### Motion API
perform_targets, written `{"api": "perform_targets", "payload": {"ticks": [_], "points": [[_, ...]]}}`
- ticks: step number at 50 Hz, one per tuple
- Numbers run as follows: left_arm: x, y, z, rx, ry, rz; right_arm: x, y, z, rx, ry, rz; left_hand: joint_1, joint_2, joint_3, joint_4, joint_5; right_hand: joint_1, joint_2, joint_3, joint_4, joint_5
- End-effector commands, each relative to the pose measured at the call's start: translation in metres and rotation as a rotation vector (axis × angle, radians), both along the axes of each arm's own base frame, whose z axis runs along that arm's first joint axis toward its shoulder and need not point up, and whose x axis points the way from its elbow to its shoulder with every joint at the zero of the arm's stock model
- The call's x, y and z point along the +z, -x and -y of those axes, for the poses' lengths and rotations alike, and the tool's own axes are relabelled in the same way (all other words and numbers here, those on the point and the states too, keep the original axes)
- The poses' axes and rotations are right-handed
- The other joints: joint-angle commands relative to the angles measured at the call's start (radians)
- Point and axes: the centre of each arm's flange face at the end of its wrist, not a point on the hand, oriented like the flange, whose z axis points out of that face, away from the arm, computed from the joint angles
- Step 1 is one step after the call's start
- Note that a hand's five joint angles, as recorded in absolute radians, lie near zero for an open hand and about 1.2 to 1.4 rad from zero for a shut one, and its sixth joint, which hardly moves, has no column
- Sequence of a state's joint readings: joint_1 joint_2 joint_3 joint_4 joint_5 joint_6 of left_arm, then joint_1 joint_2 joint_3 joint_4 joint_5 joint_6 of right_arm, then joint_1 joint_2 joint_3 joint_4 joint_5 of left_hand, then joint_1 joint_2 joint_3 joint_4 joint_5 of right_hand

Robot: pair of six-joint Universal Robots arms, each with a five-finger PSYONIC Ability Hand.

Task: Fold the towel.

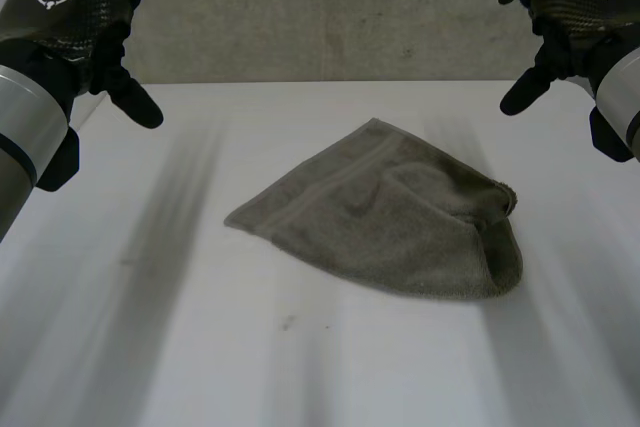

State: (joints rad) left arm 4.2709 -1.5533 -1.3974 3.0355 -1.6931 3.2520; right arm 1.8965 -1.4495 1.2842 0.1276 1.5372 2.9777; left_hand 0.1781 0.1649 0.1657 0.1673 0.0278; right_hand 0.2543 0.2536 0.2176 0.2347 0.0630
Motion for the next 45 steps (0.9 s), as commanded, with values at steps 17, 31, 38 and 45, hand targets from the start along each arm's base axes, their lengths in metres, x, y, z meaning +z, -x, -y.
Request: {"api": "perform_targets", "payload": {"ticks": [17, 31, 38, 45], "points": [[-0.184, 0.052, 0.048, -0.205, -0.361, 0.303, -0.124, -0.007, -0.037, 0.141, -0.376, -0.458, 0.047, 0.060, 0.059, 0.058, 0.023, -0.080, -0.079, -0.043, -0.060, -0.063], [-0.245, 0.079, 0.072, -0.357, -0.290, 0.275, -0.177, 0.016, -0.042, 0.077, -0.390, -0.443, 0.452, 0.465, 0.465, 0.463, 0.428, -0.080, -0.079, -0.043, -0.060, -0.063], [-0.249, 0.087, 0.084, -0.378, -0.218, 0.256, -0.180, 0.017, -0.044, 0.078, -0.400, -0.446, 0.655, 0.668, 0.667, 0.666, 0.631, -0.080, -0.079, -0.043, -0.060, -0.063], [-0.254, 0.089, 0.088, -0.380, -0.217, 0.258, -0.182, 0.017, -0.045, 0.082, -0.406, -0.447, 0.678, 0.691, 0.691, 0.689, 0.654, -0.080, -0.079, -0.043, -0.060, -0.063]]}}
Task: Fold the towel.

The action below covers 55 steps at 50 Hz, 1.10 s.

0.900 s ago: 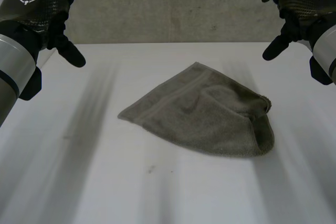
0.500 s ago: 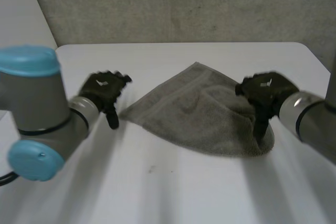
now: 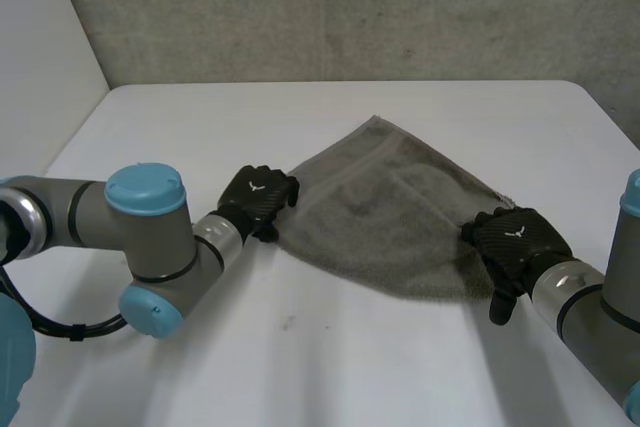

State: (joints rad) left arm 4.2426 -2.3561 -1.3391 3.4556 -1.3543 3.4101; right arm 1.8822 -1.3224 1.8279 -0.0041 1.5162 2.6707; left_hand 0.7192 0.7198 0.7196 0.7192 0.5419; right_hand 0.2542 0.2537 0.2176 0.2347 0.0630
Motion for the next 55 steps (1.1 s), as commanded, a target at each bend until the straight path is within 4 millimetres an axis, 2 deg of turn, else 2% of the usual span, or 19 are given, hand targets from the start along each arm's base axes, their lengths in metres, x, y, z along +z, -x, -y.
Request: {"api": "perform_targets", "payload": {"ticks": [1, 7, 14, 23, 33, 37, 43, 50, 55], "points": [[-0.004, 0.002, 0.005, -0.002, 0.006, 0.000, -0.001, -0.001, -0.002, 0.005, -0.005, -0.001, 0.149, 0.148, 0.149, 0.149, 0.152, -0.080, -0.079, -0.043, -0.060, -0.063], [-0.006, 0.003, 0.006, -0.006, 0.016, 0.014, 0.000, -0.001, -0.001, 0.003, 0.002, 0.002, 0.240, 0.239, 0.240, 0.240, 0.243, -0.080, -0.079, -0.043, -0.060, -0.063], [-0.013, 0.002, 0.004, -0.025, 0.042, 0.085, 0.002, -0.001, 0.003, -0.025, 0.007, 0.057, 0.179, 0.178, 0.178, 0.179, 0.181, -0.080, -0.079, -0.043, -0.060, -0.063], [-0.008, -0.001, -0.001, -0.028, 0.020, 0.103, 0.003, -0.001, 0.003, -0.033, 0.005, 0.071, 0.044, 0.043, 0.043, 0.043, 0.046, -0.080, -0.079, -0.043, -0.060, -0.063], [-0.010, 0.000, 0.000, -0.027, 0.019, 0.104, 0.003, -0.001, 0.003, -0.033, 0.003, 0.071, 0.067, 0.066, 0.066, 0.067, 0.070, -0.080, -0.079, -0.043, -0.060, -0.063], [-0.015, 0.000, 0.001, -0.028, 0.016, 0.107, 0.002, 0.000, 0.003, -0.034, 0.002, 0.071, 0.117, 0.116, 0.116, 0.117, 0.119, -0.080, -0.079, -0.043, -0.060, -0.063], [-0.016, 0.002, 0.005, -0.024, 0.023, 0.105, 0.002, -0.001, 0.003, -0.035, 0.002, 0.069, 0.342, 0.342, 0.342, 0.342, 0.345, -0.080, -0.079, -0.043, -0.060, -0.063], [-0.019, 0.004, 0.010, -0.026, 0.032, 0.106, 0.002, 0.000, 0.004, -0.037, 0.002, 0.069, 0.416, 0.416, 0.416, 0.416, 0.419, -0.080, -0.079, -0.043, -0.060, -0.063], [-0.024, 0.004, 0.009, -0.036, 0.046, 0.140, 0.003, 0.000, 0.004, -0.040, 0.006, 0.069, 0.677, 0.676, 0.676, 0.677, 0.679, -0.080, -0.079, -0.043, -0.060, -0.063]]}}
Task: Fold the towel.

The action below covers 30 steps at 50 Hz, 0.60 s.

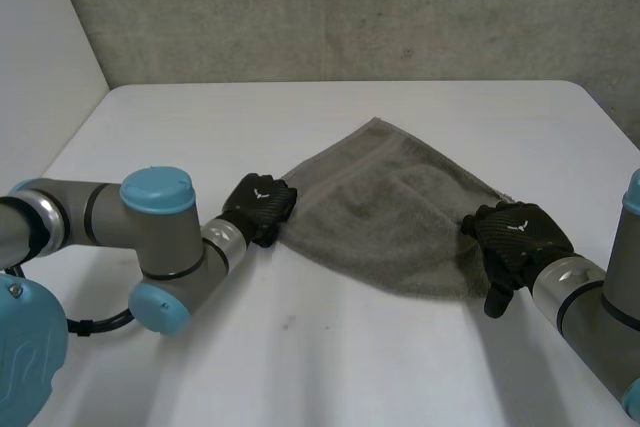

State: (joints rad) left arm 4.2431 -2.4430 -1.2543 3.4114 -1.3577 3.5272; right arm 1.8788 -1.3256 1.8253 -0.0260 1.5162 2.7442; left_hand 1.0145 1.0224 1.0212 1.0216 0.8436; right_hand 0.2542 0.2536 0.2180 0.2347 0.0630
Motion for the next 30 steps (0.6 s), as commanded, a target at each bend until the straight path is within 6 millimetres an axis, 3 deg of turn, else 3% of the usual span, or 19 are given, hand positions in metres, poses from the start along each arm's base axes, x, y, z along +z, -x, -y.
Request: {"api": "perform_targets", "payload": {"ticks": [1, 6, 9, 11, 12, 14, 15, 17, 18, 19, 21, 25, 30], "points": [[-0.005, 0.000, 0.001, -0.010, 0.014, 0.031, 0.001, 0.000, 0.001, -0.002, 0.004, 0.001, 0.382, 0.374, 0.375, 0.375, 0.378, -0.080, -0.079, -0.043, -0.060, -0.063], [-0.001, 0.000, 0.002, -0.014, 0.044, 0.048, 0.002, 0.000, 0.003, -0.007, 0.010, 0.003, 0.382, 0.374, 0.375, 0.375, 0.378, -0.080, -0.079, -0.043, -0.060, -0.063], [0.016, 0.001, 0.005, -0.003, 0.098, 0.043, 0.005, 0.001, 0.005, -0.012, 0.020, 0.006, 0.382, 0.374, 0.375, 0.375, 0.378, -0.080, -0.079, -0.043, -0.060, -0.063], [0.055, -0.002, 0.007, 0.036, 0.188, 0.003, 0.006, 0.003, 0.007, -0.018, 0.021, 0.007, 0.382, 0.374, 0.375, 0.375, 0.378, -0.080, -0.079, -0.043, -0.060, -0.063], [0.055, -0.002, 0.007, 0.036, 0.188, 0.002, 0.008, 0.006, 0.010, -0.027, 0.021, 0.007, 0.382, 0.374, 0.375, 0.375, 0.378, -0.080, -0.079, -0.043, -0.060, -0.063], [0.091, -0.007, 0.004, 0.081, 0.265, -0.039, 0.011, 0.009, 0.013, -0.045, 0.031, 0.007, 0.382, 0.374, 0.375, 0.375, 0.378, -0.080, -0.079, -0.043, -0.060, -0.063], [0.091, -0.008, 0.004, 0.081, 0.265, -0.039, 0.015, 0.011, 0.015, -0.052, 0.043, 0.006, 0.382, 0.374, 0.375, 0.375, 0.378, -0.080, -0.079, -0.043, -0.060, -0.063], [0.119, -0.014, -0.004, 0.110, 0.318, -0.068, 0.020, 0.013, 0.017, -0.060, 0.052, 0.003, 0.382, 0.374, 0.375, 0.375, 0.378, -0.080, -0.079, -0.043, -0.060, -0.063], [0.120, -0.014, -0.004, 0.110, 0.318, -0.068, 0.025, 0.017, 0.017, -0.071, 0.046, 0.001, 0.382, 0.374, 0.375, 0.375, 0.378, -0.080, -0.079, -0.043, -0.060, -0.063], [0.132, -0.017, -0.009, 0.115, 0.336, -0.078, 0.025, 0.017, 0.017, -0.071, 0.046, 0.001, 0.382, 0.374, 0.375, 0.375, 0.378, -0.080, -0.079, -0.043, -0.060, -0.063], [0.141, -0.021, -0.015, 0.117, 0.349, -0.085, 0.039, 0.032, 0.021, -0.121, 0.018, -0.006, 0.382, 0.374, 0.375, 0.375, 0.378, -0.080, -0.079, -0.043, -0.060, -0.063], [0.152, -0.030, -0.029, 0.124, 0.356, -0.086, 0.047, 0.047, 0.022, -0.153, -0.025, -0.015, 0.382, 0.374, 0.375, 0.375, 0.378, -0.080, -0.079, -0.043, -0.060, -0.063], [0.157, -0.039, -0.045, 0.125, 0.349, -0.081, 0.039, 0.045, 0.012, -0.028, -0.111, -0.016, 0.382, 0.374, 0.375, 0.375, 0.378, -0.058, -0.057, -0.021, -0.038, -0.041]]}}
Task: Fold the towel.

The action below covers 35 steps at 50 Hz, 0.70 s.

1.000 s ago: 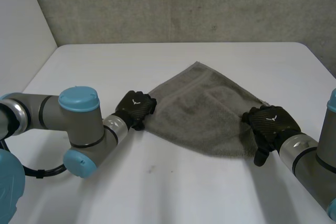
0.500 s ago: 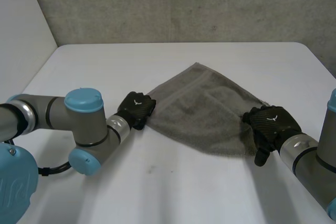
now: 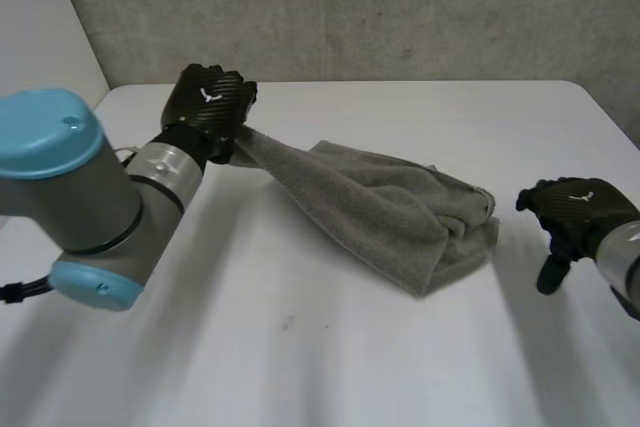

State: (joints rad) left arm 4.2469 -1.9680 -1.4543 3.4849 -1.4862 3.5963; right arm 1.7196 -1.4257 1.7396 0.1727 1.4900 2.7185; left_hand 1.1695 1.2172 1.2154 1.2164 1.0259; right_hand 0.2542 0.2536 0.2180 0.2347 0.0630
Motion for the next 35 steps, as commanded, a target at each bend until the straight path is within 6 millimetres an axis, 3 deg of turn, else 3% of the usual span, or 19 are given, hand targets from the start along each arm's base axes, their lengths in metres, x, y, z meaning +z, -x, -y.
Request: {"api": "perform_targets", "payload": {"ticks": [1, 5, 7, 8, 10, 17, 35], "points": [[0.009, -0.015, -0.027, 0.001, -0.014, 0.008, -0.006, 0.002, -0.013, 0.133, -0.116, 0.021, 0.227, 0.179, 0.181, 0.180, 0.196, -0.058, -0.057, -0.021, -0.038, -0.041], [0.012, -0.020, -0.039, -0.001, -0.023, 0.011, -0.016, -0.004, -0.013, 0.189, -0.114, 0.053, 0.227, 0.179, 0.181, 0.180, 0.196, -0.058, -0.057, -0.021, -0.038, -0.041], [0.018, -0.024, -0.050, -0.004, -0.027, 0.011, -0.036, -0.009, -0.009, 0.220, -0.125, 0.072, 0.227, 0.179, 0.181, 0.180, 0.196, -0.058, -0.057, -0.021, -0.038, -0.041], [0.018, -0.024, -0.050, -0.004, -0.027, 0.011, -0.036, -0.009, -0.009, 0.220, -0.125, 0.072, 0.227, 0.179, 0.181, 0.180, 0.196, -0.058, -0.057, -0.021, -0.038, -0.041], [0.024, -0.029, -0.060, 0.000, -0.030, 0.004, -0.049, -0.020, -0.008, 0.256, -0.099, 0.069, 0.227, 0.179, 0.181, 0.180, 0.196, -0.049, -0.048, -0.013, -0.029, -0.032], [0.043, -0.039, -0.077, 0.016, -0.025, -0.027, -0.067, -0.045, -0.004, 0.319, -0.052, 0.104, 0.227, 0.179, 0.181, 0.180, 0.196, 0.100, 0.101, 0.137, 0.120, 0.117], [0.074, -0.045, -0.094, -0.002, -0.003, -0.153, -0.084, -0.094, -0.005, 0.396, -0.068, 0.177, 0.227, 0.179, 0.181, 0.180, 0.196, 0.194, 0.195, 0.231, 0.214, 0.211]]}}
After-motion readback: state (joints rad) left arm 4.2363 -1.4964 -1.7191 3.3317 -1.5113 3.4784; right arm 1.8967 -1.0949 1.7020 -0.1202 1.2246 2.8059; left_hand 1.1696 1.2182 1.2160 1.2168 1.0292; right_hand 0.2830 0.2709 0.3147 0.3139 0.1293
